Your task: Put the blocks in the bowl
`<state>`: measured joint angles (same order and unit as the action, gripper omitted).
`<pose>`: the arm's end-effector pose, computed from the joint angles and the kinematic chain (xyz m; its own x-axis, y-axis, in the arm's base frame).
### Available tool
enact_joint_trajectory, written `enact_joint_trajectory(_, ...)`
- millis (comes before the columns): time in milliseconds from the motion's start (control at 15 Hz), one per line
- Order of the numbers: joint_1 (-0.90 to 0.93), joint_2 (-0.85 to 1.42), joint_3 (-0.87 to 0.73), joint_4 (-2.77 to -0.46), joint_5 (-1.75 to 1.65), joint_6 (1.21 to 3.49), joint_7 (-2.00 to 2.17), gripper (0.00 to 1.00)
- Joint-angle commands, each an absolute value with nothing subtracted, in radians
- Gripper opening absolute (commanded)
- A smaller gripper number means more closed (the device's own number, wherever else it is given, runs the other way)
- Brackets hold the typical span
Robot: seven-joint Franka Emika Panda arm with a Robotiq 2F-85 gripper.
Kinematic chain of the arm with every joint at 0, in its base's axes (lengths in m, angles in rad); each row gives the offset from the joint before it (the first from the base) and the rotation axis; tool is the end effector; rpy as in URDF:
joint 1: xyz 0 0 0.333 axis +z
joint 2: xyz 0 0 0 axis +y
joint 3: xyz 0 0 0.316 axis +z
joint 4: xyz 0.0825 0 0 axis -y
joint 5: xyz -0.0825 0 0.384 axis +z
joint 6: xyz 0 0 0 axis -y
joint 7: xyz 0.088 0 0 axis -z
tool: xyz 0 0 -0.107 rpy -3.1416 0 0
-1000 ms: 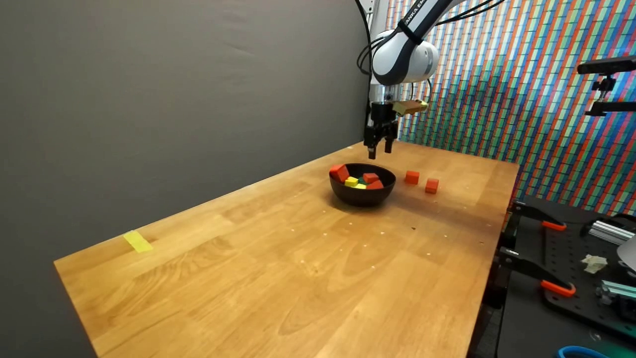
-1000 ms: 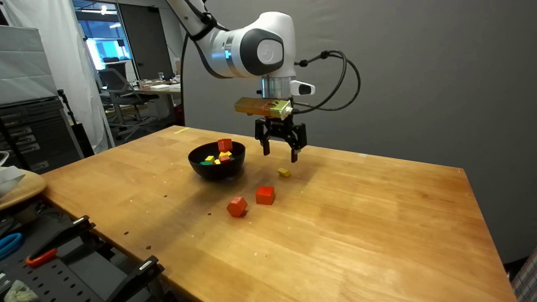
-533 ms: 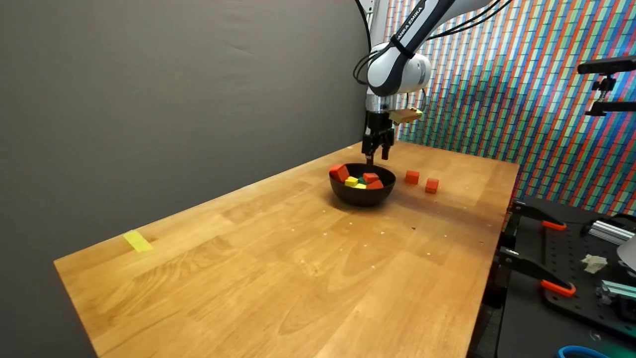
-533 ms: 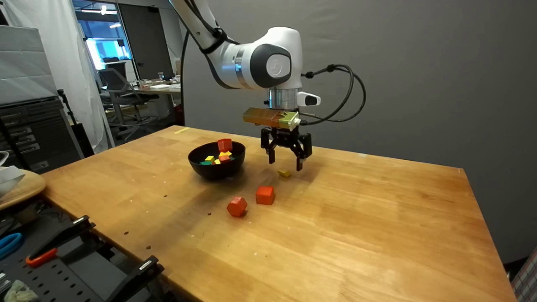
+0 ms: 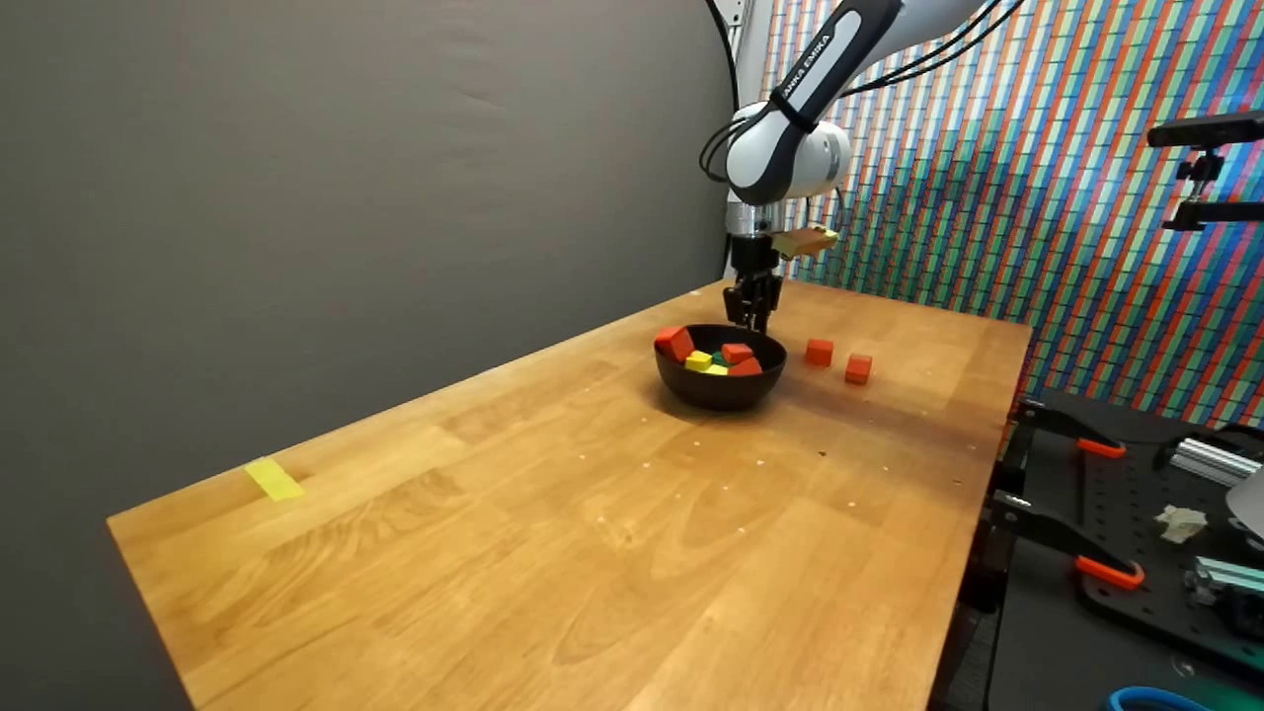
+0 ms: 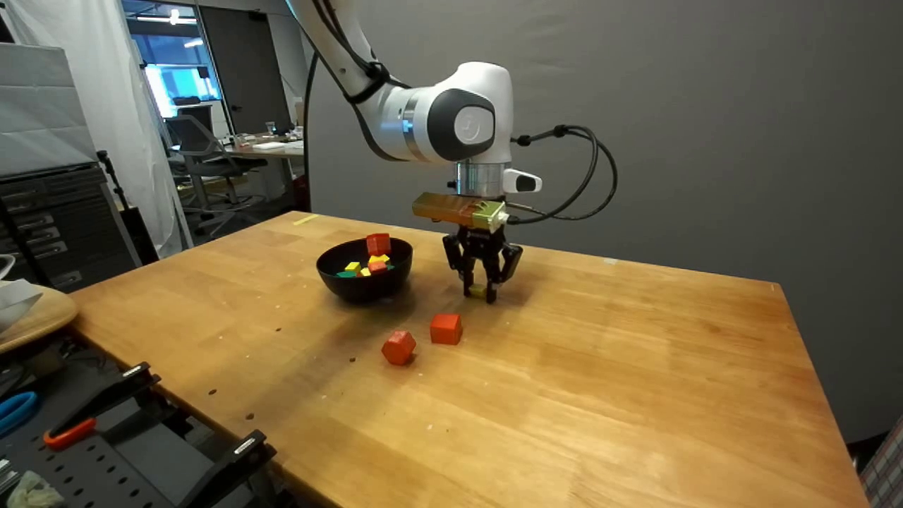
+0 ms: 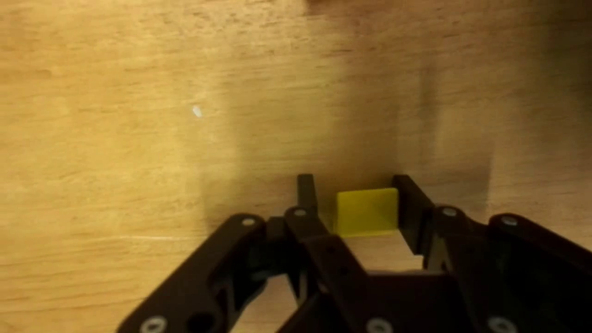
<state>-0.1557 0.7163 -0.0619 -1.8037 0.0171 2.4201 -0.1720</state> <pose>0.6229 -0.1358 0.1386 0.9937 -0.0463 -0.1020 -0.0451 -0.9989 0.0134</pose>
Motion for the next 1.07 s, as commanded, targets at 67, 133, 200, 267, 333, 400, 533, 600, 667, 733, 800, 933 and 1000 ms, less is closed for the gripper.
enact_joint_trajectory(67, -0.157, 0.644, -0.065, -1.866, 0.001, 2.421, -0.167, 0.11)
enact_joint_trajectory(133, -0.152, 0.612, -0.064, -1.89, -0.004, 2.431, -0.169, 0.15)
enact_joint_trajectory(200, -0.147, 0.584, -0.064, -1.91, -0.011, 2.44, -0.17, 0.15)
enact_joint_trajectory(267, -0.136, 0.535, -0.062, -1.941, -0.02, 2.442, -0.17, 0.15)
enact_joint_trajectory(333, -0.121, 0.495, -0.065, -1.962, -0.033, 2.433, -0.162, 0.15)
enact_joint_trajectory(400, -0.108, 0.446, -0.054, -1.992, -0.043, 2.435, -0.171, 0.15)
enact_joint_trajectory(533, -0.075, 0.375, -0.033, -2.03, -0.069, 2.435, -0.177, 0.15)
enact_joint_trajectory(600, -0.051, 0.356, -0.019, -2.039, -0.078, 2.427, -0.17, 0.15)
enact_joint_trajectory(667, -0.036, 0.348, 0.0, -2.041, -0.076, 2.421, -0.176, 0.15)
enact_joint_trajectory(733, -0.028, 0.353, 0.025, -2.04, -0.056, 2.414, -0.19, 0.15)
enact_joint_trajectory(800, -0.013, 0.363, 0.035, -2.033, -0.055, 2.403, -0.183, 0.15)
enact_joint_trajectory(933, 0.009, 0.384, 0.042, -2.033, -0.069, 2.402, -0.163, 0.37)
enact_joint_trajectory(1000, 0.015, 0.388, 0.041, -2.038, -0.071, 2.394, -0.16, 0.59)
